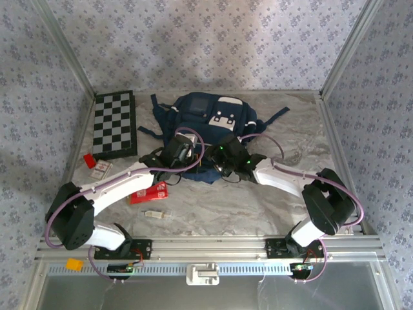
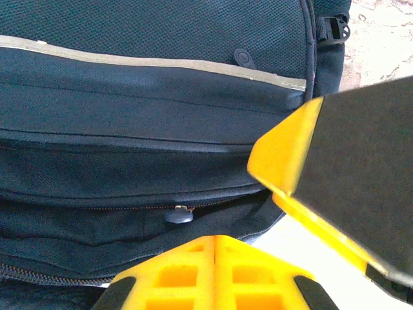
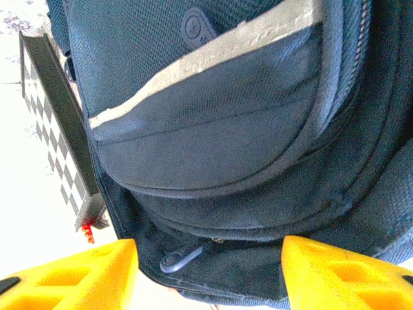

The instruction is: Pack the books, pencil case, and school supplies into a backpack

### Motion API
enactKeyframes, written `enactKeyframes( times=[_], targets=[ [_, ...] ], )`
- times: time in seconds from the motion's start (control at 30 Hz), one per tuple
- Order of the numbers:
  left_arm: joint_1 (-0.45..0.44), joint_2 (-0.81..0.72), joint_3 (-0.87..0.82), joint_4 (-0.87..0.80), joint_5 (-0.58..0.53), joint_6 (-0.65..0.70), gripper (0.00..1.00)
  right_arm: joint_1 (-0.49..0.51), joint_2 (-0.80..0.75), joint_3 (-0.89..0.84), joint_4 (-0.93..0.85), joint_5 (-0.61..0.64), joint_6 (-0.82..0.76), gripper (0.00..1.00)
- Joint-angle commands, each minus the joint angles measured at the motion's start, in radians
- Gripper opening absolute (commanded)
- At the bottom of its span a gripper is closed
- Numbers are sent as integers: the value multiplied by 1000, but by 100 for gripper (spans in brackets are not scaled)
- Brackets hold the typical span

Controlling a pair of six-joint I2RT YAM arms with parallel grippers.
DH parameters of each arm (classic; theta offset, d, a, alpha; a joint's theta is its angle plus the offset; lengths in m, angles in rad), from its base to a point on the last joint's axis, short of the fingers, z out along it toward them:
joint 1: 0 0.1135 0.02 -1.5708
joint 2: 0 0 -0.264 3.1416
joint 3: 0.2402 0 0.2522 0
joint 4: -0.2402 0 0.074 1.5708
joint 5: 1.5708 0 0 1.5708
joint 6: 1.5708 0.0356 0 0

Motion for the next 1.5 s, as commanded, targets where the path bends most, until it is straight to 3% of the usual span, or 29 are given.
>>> enactKeyframes(
  times=[0.0,0.17,0.27,0.37,0.5,0.67,0.73,0.9,1.13,1.2,1.3,1.47],
  targets=[
    [-2,-6,17,-3,-28,-1,0,35,-38,6,-50,71,39,64],
    [-1,7,17,-10,-46,1,0,29,-31,-9,-38,98,44,66],
    [2,17,17,-21,-45,5,0,-4,-5,-3,14,86,-11,62],
    [12,17,21,-42,-40,10,0,-8,32,89,-135,134,-66,64],
    [25,1,11,-55,-51,7,0,-10,82,133,-130,92,-130,60],
    [78,-51,-13,-76,26,-67,0,47,103,340,-332,204,-598,63],
    [99,-81,-36,-66,49,-88,6,61,127,403,-406,215,-846,63],
    [154,-107,-64,-83,64,-126,11,68,216,479,-539,251,-1246,61],
    [205,-118,-90,-86,95,-138,13,90,309,501,-548,282,-1551,58],
    [210,-122,-96,-79,95,-137,15,93,322,494,-530,278,-1606,59],
    [218,-119,-95,-81,99,-138,17,90,370,534,-542,368,-1636,58],
    [223,-116,-91,-80,102,-133,18,85,418,543,-485,425,-1687,44]
  ],
)
